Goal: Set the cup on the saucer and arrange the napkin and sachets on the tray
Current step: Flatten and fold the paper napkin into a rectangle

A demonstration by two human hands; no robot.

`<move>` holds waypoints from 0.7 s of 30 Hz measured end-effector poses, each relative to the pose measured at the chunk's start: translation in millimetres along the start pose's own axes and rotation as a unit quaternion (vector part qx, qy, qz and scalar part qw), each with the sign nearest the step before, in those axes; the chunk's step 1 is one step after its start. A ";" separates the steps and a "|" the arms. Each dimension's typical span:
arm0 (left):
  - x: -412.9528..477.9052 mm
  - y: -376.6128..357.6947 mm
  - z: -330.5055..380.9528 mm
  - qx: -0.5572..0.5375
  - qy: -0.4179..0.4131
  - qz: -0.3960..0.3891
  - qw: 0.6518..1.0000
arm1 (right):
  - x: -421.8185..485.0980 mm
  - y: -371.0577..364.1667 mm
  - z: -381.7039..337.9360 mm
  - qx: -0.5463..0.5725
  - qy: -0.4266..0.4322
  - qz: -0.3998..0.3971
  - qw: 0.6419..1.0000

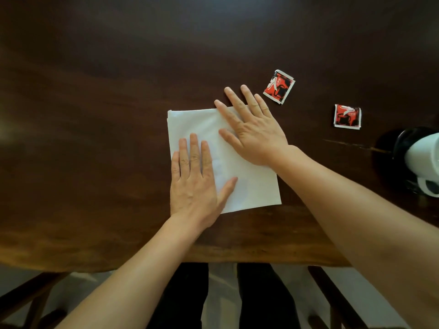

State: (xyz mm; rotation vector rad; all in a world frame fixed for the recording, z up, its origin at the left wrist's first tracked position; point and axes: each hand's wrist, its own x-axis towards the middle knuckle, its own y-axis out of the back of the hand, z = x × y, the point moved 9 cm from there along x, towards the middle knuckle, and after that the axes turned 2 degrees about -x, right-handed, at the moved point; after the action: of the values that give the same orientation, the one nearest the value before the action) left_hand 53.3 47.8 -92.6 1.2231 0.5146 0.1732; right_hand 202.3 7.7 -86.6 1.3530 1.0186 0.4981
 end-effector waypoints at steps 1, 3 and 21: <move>3.0 6.8 -1.4 -0.028 0.009 0.007 1.000 | 0.0 3.4 -0.5 0.017 0.006 -0.013 1.000; 17.2 27.2 -6.4 -0.062 0.019 0.041 0.997 | 1.3 18.5 3.5 0.065 0.007 -0.030 0.997; 96.3 88.5 -50.0 -0.092 0.109 -0.007 0.990 | 12.2 51.3 27.4 -0.007 -0.075 -0.069 0.995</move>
State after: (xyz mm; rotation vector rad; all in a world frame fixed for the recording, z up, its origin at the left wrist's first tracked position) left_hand 126.9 159.0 -50.0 1.0262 0.6817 0.3375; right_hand 243.9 12.6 -44.5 1.2782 0.9750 0.2957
